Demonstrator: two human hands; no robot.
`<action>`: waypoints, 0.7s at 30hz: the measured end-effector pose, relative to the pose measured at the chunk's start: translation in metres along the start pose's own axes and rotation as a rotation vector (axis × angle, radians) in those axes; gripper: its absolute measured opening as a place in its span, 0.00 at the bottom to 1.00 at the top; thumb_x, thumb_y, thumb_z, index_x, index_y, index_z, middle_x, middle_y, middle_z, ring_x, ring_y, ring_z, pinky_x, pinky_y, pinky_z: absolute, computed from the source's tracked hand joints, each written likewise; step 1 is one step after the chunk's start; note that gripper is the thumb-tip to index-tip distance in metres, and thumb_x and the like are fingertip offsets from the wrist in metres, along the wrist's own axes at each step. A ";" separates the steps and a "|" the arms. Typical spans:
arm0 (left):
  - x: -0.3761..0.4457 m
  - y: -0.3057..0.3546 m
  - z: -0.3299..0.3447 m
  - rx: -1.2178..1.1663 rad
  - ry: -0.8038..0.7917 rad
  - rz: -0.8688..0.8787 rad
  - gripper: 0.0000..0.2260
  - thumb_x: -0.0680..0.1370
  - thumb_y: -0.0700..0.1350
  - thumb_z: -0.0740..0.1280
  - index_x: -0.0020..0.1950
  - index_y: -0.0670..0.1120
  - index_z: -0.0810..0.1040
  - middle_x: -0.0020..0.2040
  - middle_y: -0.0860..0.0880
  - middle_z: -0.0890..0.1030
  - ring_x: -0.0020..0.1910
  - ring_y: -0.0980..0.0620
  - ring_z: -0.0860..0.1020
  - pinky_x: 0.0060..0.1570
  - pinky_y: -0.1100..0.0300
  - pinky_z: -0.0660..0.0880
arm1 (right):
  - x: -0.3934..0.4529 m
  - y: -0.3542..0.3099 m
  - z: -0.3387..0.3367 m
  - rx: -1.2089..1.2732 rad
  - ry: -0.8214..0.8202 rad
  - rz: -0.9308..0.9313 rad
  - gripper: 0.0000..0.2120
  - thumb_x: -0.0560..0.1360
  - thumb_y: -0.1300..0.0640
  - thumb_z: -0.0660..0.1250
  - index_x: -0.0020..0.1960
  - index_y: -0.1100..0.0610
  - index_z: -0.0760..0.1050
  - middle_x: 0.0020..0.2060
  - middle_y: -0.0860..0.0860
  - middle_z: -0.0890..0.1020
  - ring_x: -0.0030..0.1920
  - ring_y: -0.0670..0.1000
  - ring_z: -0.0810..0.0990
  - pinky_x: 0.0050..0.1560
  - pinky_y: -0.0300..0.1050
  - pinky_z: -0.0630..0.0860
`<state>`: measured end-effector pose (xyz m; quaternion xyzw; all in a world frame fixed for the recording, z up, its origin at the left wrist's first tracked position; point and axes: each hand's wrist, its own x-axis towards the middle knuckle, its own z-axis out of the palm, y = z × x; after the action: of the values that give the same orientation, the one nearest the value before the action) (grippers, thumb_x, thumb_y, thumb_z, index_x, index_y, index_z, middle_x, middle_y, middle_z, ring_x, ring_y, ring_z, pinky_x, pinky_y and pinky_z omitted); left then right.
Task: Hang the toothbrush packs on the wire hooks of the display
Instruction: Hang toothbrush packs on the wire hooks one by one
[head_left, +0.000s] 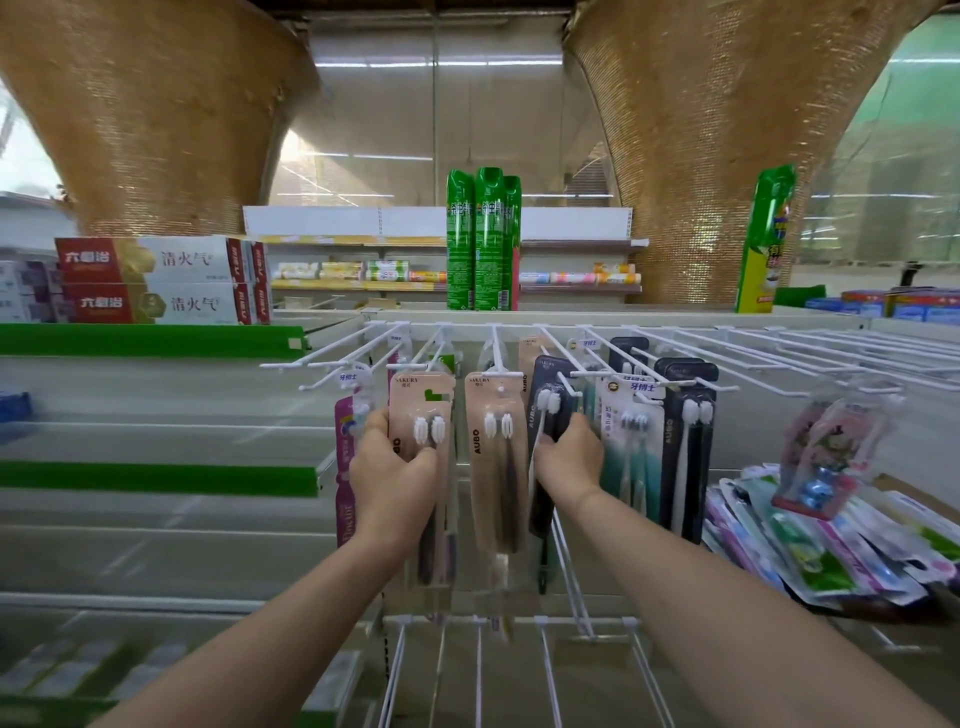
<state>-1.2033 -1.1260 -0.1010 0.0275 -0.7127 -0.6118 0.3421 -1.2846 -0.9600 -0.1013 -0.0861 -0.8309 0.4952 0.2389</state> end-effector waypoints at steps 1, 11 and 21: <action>-0.001 -0.001 -0.001 0.000 0.001 0.000 0.16 0.75 0.37 0.70 0.51 0.59 0.74 0.48 0.53 0.83 0.48 0.52 0.82 0.51 0.45 0.82 | -0.002 0.001 0.001 0.009 0.006 0.002 0.08 0.78 0.60 0.66 0.55 0.61 0.71 0.53 0.59 0.81 0.55 0.62 0.80 0.57 0.55 0.77; -0.022 -0.002 -0.007 0.041 -0.045 0.057 0.12 0.74 0.34 0.69 0.48 0.51 0.74 0.42 0.48 0.80 0.40 0.49 0.79 0.36 0.64 0.74 | -0.035 0.006 -0.012 0.049 0.100 0.039 0.25 0.79 0.66 0.63 0.74 0.55 0.68 0.62 0.55 0.81 0.62 0.58 0.80 0.57 0.49 0.76; -0.053 0.007 0.006 -0.006 -0.137 0.071 0.14 0.73 0.33 0.68 0.48 0.53 0.74 0.42 0.49 0.81 0.42 0.47 0.79 0.41 0.51 0.77 | -0.076 0.014 -0.039 0.080 0.113 -0.028 0.30 0.78 0.66 0.62 0.78 0.55 0.62 0.61 0.56 0.80 0.56 0.57 0.80 0.55 0.49 0.76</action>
<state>-1.1629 -1.0952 -0.1186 -0.0409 -0.7330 -0.6020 0.3141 -1.2013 -0.9516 -0.1221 -0.0928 -0.7968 0.5189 0.2953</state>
